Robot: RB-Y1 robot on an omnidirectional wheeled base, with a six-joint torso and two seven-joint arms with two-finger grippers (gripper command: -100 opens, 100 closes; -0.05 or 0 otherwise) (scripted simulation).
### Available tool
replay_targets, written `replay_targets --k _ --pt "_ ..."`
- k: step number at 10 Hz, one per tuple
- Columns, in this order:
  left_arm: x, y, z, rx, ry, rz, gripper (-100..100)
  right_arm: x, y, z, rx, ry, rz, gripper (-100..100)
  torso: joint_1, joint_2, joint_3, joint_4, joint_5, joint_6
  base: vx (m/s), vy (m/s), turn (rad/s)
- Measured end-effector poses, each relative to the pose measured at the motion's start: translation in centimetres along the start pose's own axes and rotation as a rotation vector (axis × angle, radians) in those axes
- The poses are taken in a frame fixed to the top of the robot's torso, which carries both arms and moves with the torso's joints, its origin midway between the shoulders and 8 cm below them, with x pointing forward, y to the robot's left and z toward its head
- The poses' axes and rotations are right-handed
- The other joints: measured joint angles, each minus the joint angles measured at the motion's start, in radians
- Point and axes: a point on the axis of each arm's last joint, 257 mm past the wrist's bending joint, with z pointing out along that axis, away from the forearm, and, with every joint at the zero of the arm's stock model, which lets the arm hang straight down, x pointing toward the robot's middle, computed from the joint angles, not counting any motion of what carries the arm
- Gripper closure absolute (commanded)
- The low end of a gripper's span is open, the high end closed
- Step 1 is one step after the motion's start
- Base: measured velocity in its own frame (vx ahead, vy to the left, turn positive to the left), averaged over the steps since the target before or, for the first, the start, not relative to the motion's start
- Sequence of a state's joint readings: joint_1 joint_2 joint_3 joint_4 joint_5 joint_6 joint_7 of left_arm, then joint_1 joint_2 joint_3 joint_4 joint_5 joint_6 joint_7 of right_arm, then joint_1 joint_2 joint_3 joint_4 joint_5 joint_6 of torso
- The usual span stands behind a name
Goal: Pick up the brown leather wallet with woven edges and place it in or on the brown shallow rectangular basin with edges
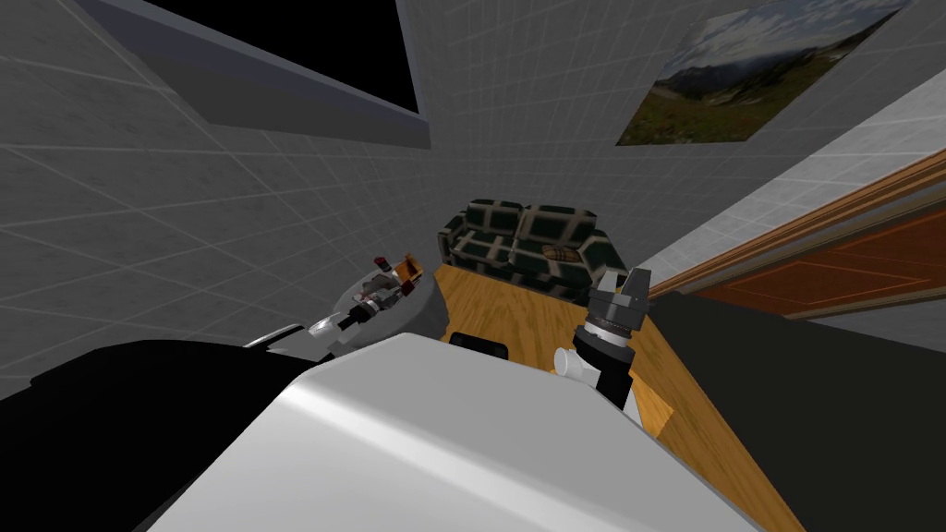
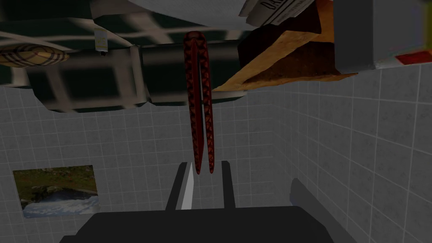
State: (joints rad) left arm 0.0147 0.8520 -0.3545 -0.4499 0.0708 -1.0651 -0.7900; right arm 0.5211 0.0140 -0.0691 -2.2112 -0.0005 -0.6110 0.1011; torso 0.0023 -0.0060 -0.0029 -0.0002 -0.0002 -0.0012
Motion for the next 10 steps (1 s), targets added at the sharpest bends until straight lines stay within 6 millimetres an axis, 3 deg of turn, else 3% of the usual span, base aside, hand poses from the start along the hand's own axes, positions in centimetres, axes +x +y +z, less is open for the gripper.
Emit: replay_targets --k 4,10 --pt "-2.7 3.1 -0.4 -0.019 -0.001 -0.003 100 0.0 0.0 0.0 0.000 0.000 0.000 0 0.003 -0.002 -0.001 0.000 0.001 -0.001 0.000 -0.020 -0.047" --pt "-6.4 6.5 -0.4 -0.046 0.008 -0.009 100 0.0 0.0 0.0 0.000 0.000 0.000 0 0.006 -0.005 -0.003 -0.001 0.002 0.000 0.038 0.034 -0.056"
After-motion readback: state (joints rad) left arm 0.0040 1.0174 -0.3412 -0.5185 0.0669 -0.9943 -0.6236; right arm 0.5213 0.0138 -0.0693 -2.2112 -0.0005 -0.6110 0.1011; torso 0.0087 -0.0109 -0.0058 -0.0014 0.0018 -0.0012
